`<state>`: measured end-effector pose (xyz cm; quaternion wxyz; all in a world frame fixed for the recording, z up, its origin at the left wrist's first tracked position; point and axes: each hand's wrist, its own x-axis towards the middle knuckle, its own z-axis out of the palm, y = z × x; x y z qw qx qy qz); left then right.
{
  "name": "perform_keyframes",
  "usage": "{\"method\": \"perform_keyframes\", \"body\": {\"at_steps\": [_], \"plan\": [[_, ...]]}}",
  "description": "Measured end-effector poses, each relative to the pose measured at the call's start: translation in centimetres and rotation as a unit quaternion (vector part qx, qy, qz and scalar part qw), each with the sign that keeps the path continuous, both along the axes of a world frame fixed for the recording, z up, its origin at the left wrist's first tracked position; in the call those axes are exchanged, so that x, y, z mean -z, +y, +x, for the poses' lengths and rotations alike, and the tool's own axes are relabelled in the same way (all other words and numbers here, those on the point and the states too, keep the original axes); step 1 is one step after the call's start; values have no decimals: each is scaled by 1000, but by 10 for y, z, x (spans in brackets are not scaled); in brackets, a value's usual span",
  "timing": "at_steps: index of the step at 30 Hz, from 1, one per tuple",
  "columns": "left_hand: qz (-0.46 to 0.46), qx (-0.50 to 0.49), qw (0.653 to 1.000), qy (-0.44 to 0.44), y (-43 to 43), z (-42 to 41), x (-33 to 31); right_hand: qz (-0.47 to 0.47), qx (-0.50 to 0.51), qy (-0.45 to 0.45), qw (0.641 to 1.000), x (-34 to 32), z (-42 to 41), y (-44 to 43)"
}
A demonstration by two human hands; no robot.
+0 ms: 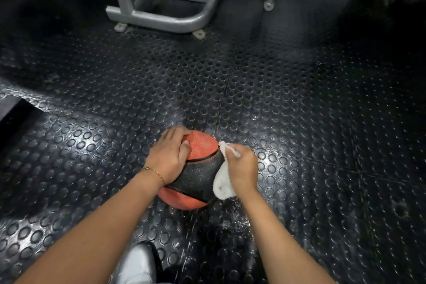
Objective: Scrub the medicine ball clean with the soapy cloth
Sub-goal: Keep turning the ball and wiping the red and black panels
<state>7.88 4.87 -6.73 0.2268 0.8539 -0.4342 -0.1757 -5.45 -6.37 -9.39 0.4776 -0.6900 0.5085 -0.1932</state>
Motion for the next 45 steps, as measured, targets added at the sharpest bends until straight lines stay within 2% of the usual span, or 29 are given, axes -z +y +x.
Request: {"method": "perform_keyframes", "body": {"at_steps": [3, 7, 11, 14, 16, 19, 21, 23, 25, 27, 30, 33, 36, 41, 42, 45], "plan": [[15, -7, 1000, 9, -2, 2, -2, -1, -27, -9, 1000, -11, 5, -1], [16, 5, 1000, 8, 0, 4, -2, -79, -109, -44, 990, -23, 4, 24], [7, 27, 999, -17, 4, -1, 1, -26, -57, -5, 998, -11, -1, 2], [15, 73, 996, -39, 5, -1, 2, -42, -72, 11, 996, -17, -2, -7], [20, 114, 992, -50, 4, 1, 1, -94, -132, 9, 987, -28, -3, 6], [33, 171, 983, -62, 1, 2, -4, -226, -206, -4, 952, -33, -13, 28], [52, 171, 979, -100, -6, -2, -8, -170, -163, 11, 972, -30, -17, 21], [106, 86, 980, -145, -16, -14, -12, -100, -116, 28, 988, -25, -22, 15], [173, -39, 974, -142, -25, -28, -13, -148, -142, 38, 978, -28, -28, 19], [186, -101, 973, -97, -28, -36, -10, -174, -172, 22, 969, -30, -34, 27], [120, -99, 985, -79, -23, -33, 0, -95, -106, 11, 990, -26, -25, 13], [91, -99, 988, -75, -18, -31, 2, -4, -43, 26, 999, -24, -5, -10], [90, -99, 988, -77, -15, -32, 0, -14, -62, 37, 997, -29, -6, -6], [48, -31, 996, -65, 4, -17, 0, -166, -191, -12, 967, -30, -27, 28], [41, -18, 997, -62, 7, -13, 1, -155, -189, -3, 970, -27, -24, 24], [44, -5, 997, -61, 8, -10, 1, -37, -96, 37, 994, -25, -5, 4]]}}
